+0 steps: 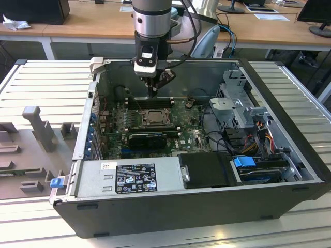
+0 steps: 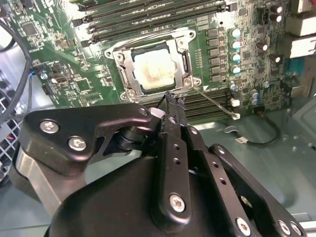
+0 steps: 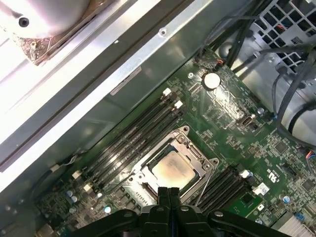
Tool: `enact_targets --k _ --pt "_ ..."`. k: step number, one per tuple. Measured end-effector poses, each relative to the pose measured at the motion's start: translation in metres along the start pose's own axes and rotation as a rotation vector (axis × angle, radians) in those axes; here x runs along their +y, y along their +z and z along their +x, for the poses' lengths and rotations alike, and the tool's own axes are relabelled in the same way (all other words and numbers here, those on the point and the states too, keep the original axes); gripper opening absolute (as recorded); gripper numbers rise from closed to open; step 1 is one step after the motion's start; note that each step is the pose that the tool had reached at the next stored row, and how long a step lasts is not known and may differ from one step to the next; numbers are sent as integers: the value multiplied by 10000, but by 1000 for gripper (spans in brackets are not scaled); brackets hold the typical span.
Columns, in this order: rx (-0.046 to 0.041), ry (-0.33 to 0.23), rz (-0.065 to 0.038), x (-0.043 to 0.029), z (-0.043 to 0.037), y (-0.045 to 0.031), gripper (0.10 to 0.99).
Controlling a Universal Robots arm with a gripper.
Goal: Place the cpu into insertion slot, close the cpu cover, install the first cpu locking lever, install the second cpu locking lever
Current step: 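Install the first cpu locking lever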
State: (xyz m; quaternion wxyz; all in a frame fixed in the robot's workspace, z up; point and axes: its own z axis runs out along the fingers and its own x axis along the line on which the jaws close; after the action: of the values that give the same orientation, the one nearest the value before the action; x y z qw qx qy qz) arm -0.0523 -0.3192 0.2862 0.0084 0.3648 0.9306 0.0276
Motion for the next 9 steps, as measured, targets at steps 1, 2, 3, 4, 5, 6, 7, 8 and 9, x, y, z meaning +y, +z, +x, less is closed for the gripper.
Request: enact_targets --k 1,2,3,4,5,6,7,8,9 --pt "1 -20 0 -3 0 1 106" --pt "4 -77 2 -5 3 0 106" --pt "10 -175 3 -6 3 0 106" --pt "23 -405 4 -7 4 1 106" --pt "34 -589 5 -7 4 1 106" --pt "67 -1060 13 -7 4 2 106" --pt "90 -1430 17 -7 4 2 106" --pt "109 -1751 19 -7 4 3 106" --pt "131 -2143 20 -7 4 3 106"
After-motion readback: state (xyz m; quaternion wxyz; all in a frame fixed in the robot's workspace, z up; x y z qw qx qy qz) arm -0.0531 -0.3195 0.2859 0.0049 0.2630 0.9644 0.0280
